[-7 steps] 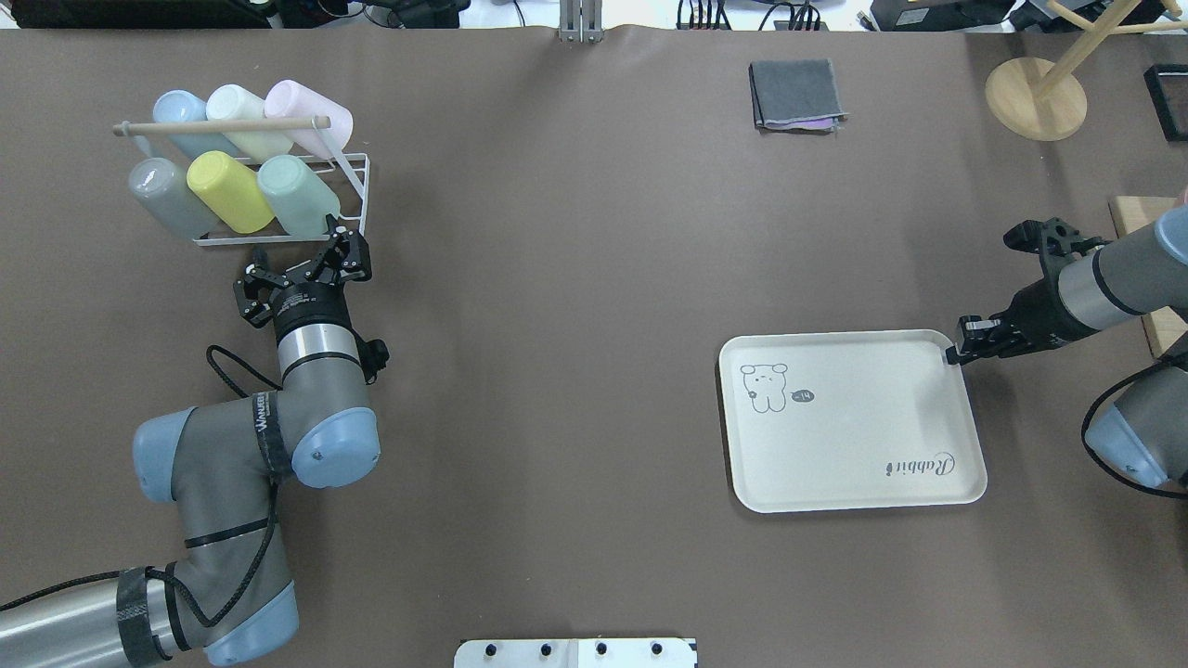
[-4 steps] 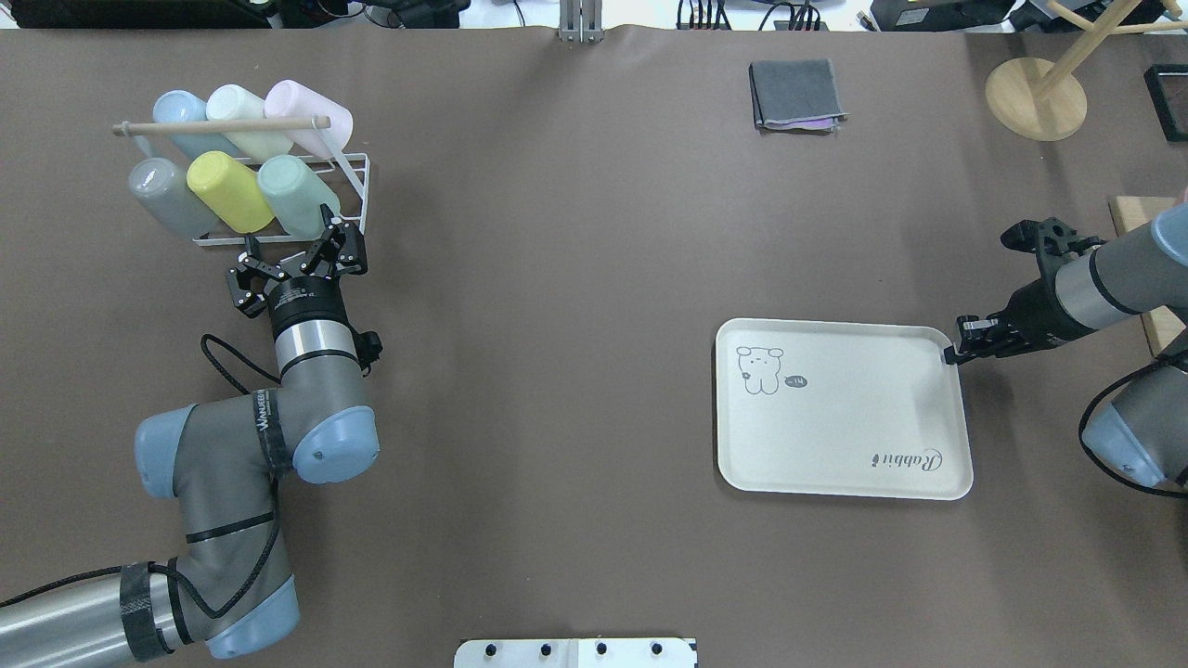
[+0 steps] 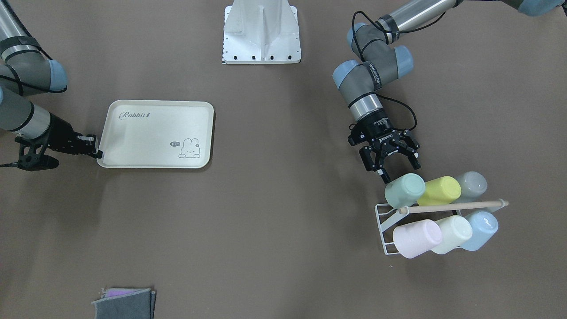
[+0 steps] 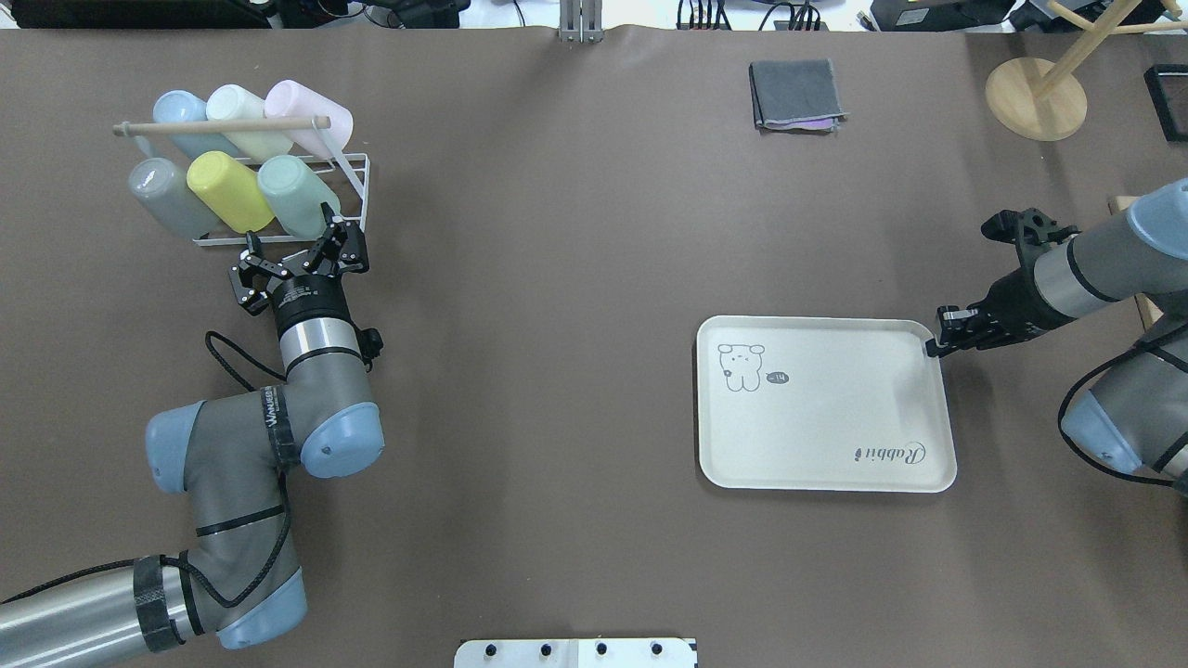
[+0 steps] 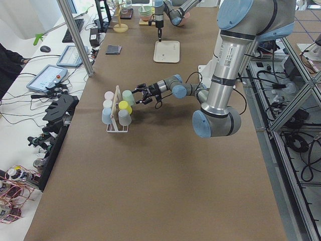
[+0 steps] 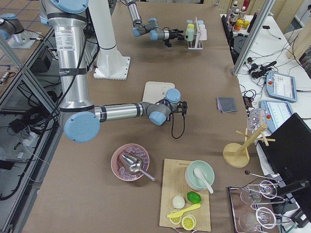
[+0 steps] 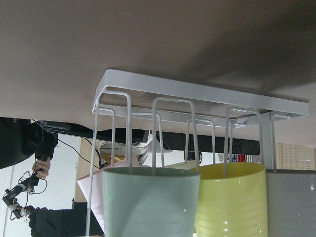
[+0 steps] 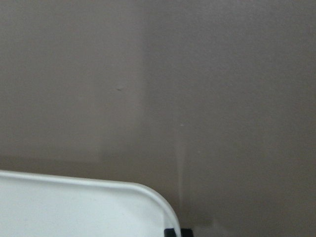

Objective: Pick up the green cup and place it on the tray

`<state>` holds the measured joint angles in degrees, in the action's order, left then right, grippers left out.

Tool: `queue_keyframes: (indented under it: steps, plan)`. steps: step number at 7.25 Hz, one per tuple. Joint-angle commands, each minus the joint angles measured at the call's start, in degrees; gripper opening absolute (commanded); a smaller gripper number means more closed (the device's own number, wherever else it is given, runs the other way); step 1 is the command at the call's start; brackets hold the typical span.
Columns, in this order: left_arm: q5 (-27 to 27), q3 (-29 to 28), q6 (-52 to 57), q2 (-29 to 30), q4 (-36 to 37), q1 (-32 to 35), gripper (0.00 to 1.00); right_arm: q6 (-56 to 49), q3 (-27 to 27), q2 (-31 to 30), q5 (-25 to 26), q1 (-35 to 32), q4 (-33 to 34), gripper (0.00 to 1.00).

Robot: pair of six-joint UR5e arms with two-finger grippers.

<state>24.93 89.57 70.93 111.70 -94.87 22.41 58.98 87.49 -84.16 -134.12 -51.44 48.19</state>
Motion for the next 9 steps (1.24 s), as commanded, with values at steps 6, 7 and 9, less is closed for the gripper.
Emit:
queue_keyframes:
  steps: [6,7,9]
  plan:
    - [-2.17,-3.69,0.0,2.9,-1.54,1.41,0.99,13.33,0.57,20.16,4.9,6.34,13.86,0.0]
    - [-2.17,-4.05,0.08,2.99,-2.76,1.5,0.99,13.18,0.49,21.4,6.83,7.83,13.95,0.0]
    - [-2.26,-5.11,0.0,3.17,-2.95,1.94,0.99,9.51,-0.22,23.25,7.55,9.51,13.95,0.0]
